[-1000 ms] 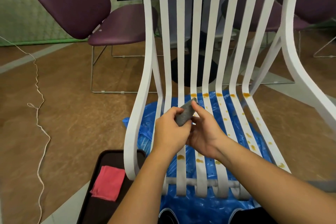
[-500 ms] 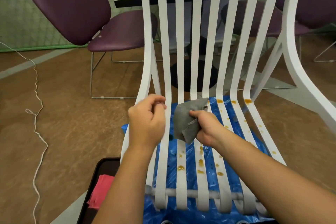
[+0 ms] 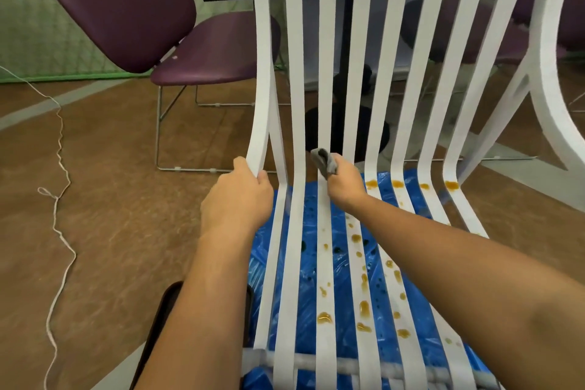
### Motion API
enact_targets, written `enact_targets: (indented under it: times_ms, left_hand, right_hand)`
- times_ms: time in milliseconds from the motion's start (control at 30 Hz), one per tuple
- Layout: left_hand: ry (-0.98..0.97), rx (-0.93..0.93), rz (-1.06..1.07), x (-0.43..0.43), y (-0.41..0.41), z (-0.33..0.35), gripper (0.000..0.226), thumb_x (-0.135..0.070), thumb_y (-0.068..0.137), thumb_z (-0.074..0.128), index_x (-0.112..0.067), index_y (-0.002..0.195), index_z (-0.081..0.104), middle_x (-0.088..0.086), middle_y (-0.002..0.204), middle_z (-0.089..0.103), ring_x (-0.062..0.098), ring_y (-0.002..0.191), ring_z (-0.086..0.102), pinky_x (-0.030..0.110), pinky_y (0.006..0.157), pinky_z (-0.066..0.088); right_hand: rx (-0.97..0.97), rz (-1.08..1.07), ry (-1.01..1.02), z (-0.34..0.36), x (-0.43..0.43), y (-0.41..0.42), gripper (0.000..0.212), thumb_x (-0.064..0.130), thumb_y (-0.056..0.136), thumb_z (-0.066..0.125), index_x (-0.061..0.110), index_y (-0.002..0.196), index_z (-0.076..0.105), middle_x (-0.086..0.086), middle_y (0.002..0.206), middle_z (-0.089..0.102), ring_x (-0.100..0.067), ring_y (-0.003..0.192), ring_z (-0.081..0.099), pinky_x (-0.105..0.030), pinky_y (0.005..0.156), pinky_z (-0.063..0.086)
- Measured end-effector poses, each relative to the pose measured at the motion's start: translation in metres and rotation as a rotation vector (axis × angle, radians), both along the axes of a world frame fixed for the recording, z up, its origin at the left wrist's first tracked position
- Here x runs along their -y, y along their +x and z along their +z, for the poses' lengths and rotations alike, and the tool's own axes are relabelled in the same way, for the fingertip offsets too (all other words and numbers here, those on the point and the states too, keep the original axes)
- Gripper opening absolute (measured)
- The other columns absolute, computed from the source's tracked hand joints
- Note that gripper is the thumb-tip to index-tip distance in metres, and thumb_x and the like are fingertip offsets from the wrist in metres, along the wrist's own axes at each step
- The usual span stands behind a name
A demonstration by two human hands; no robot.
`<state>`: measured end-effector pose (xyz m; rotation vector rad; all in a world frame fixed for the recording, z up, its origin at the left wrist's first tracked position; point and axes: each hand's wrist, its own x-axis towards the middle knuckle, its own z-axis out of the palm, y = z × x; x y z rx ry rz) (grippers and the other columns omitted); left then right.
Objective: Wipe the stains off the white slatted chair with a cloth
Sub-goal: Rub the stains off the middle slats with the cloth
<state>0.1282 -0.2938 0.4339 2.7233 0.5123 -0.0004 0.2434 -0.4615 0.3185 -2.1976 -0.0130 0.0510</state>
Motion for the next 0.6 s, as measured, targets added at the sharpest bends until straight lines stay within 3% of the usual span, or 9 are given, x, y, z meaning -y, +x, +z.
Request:
enact_targets:
  times_ms: [100,200,333,467,600]
  left_hand:
    - [-0.028,-0.002,-0.003,-0.001,0.004,0.000,0.030,-0.038,0.107,0.033,-0.015,0.125,0.042,0.013,0.119,0.059,0.028,0.087,0.052,0.042,0.072,0.046]
    - [-0.036,-0.008,0.005,-0.002,0.006,-0.001,0.031,-0.036,0.107,0.033,-0.015,0.126,0.042,0.013,0.121,0.059,0.027,0.086,0.050,0.041,0.071,0.042]
    - [-0.046,-0.010,0.009,-0.002,0.008,-0.003,0.031,-0.035,0.107,0.034,-0.014,0.128,0.041,0.014,0.124,0.058,0.027,0.088,0.050,0.041,0.072,0.044]
    - [-0.056,0.003,0.003,-0.003,0.007,-0.004,0.028,-0.035,0.107,0.034,-0.014,0.124,0.041,0.014,0.122,0.058,0.028,0.089,0.053,0.044,0.075,0.051]
    - [-0.058,0.008,0.002,-0.002,0.007,-0.003,0.026,-0.035,0.107,0.034,-0.014,0.121,0.041,0.014,0.120,0.058,0.029,0.088,0.054,0.044,0.075,0.051]
  right_hand:
    - [0.221,0.323,-0.411,-0.023,0.009,0.021,0.050,0.001,0.089,0.059,0.013,0.137,0.053,-0.008,0.135,0.053,-0.026,0.126,0.048,-0.035,0.103,0.039]
    - [0.073,0.598,-0.726,-0.045,0.004,0.028,0.060,0.011,0.090,0.065,0.011,0.146,0.044,-0.008,0.159,0.029,-0.028,0.148,0.019,-0.038,0.120,0.016]
    - [-0.072,0.556,-0.708,-0.051,-0.008,0.031,0.060,0.006,0.095,0.052,0.008,0.152,0.032,-0.007,0.164,0.016,-0.026,0.151,0.007,-0.037,0.123,0.009]
    - [-0.210,0.490,-0.589,-0.052,-0.020,0.030,0.054,0.009,0.100,0.039,0.005,0.153,0.031,-0.006,0.165,0.010,-0.025,0.152,-0.005,-0.048,0.122,0.002]
    - [-0.218,0.446,-0.559,-0.065,-0.026,0.020,0.047,0.022,0.099,0.042,0.007,0.143,0.045,-0.009,0.158,0.028,-0.028,0.148,0.006,-0.054,0.120,0.011]
